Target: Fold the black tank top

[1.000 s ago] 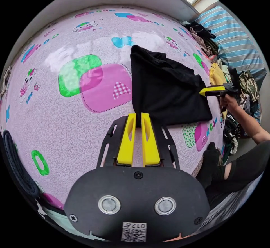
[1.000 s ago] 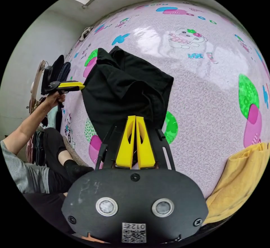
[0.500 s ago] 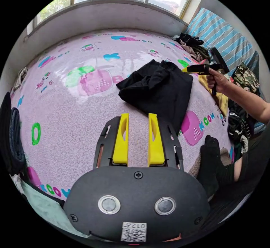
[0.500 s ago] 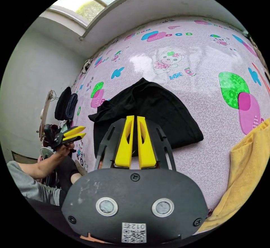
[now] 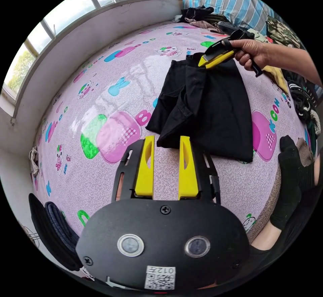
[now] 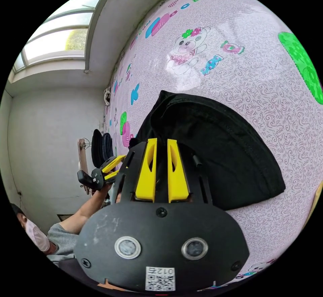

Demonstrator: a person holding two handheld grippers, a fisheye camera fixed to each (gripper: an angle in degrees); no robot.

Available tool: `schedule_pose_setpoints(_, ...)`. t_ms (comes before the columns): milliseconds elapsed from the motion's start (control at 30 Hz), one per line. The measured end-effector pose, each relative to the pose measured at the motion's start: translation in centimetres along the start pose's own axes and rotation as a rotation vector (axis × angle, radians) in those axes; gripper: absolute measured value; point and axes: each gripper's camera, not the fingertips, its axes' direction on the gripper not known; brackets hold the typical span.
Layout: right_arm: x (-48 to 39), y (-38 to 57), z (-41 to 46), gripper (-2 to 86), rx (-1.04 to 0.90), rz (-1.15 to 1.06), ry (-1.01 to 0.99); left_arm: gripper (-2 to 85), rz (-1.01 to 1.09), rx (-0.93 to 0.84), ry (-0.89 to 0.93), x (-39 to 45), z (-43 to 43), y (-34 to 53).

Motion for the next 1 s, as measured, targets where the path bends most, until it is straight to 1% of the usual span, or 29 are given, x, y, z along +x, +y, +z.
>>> schedule_pose_setpoints(67, 0.2, -1.2, -0.6, 1.4, -0.022, -0.008, -0.016, 5.7, 0.011, -0.005, 0.019, -0.5, 0.4, -0.2)
schedule_pose_setpoints(133, 0.3, -1.6, -2.6, 0.6, 0.007, -0.013, -0.074, 3.7, 0.009, -0.009, 0.04, -1.4, 0.5, -0.4)
schedule_pose_setpoints(233, -0.7, -2.2, -8.2, 0.0, 0.127, -0.042, -0.195, 1.9, -0.043, 0.051, 0.189, -4.1, -0.6, -0.9)
schedule_pose_setpoints(267, -1.4, -2.9, -9.9, -0.1, 0.149, -0.065, -0.203, 1.6, -0.073, 0.083, 0.251, -5.5, -0.9, -1.0)
schedule_pose_setpoints(300, -1.8, -3.5, -10.5, -0.1, 0.153, -0.076, -0.189, 1.4, -0.118, 0.103, 0.289, -7.1, -0.7, -1.2)
schedule_pose_setpoints(367, -2.4, -6.4, -11.2, -0.1, 0.15, -0.114, -0.113, 1.3, -0.174, 0.08, 0.339, -9.3, 0.9, -1.5)
schedule_pose_setpoints(467, -0.7, -9.4, -9.6, 0.0, 0.152, -0.1, -0.114, 1.4, -0.268, 0.013, 0.486, -12.6, 4.5, -1.7)
schedule_pose_setpoints(600, 2.3, -11.8, -7.7, 0.8, 0.15, -0.069, -0.096, 2.4, -0.323, -0.008, 0.6, -15.5, 6.8, -1.3)
schedule_pose_setpoints(667, 4.1, -12.3, -8.7, 1.7, 0.187, -0.054, -0.044, 3.4, -0.338, -0.006, 0.607, -16.5, 7.0, -1.0)
schedule_pose_setpoints(733, 5.8, -11.5, -11.1, 2.3, 0.243, -0.041, -0.03, 4.5, -0.358, 0.021, 0.567, -17.3, 6.4, -0.7)
schedule_pose_setpoints(800, 8.1, -10.0, -13.4, 2.8, 0.267, -0.015, -0.031, 6.0, -0.392, 0.085, 0.51, -18.5, 5.4, 0.0)
schedule_pose_setpoints(867, 11.1, -6.9, -15.7, 3.6, 0.275, 0.016, -0.023, 6.9, -0.371, 0.12, 0.525, -19.1, 5.1, 0.4)
schedule_pose_setpoints(1000, 14.8, -1.5, -17.1, 4.9, 0.255, 0.041, -0.012, 7.7, -0.306, 0.044, 0.539, -19.5, 6.4, 0.2)
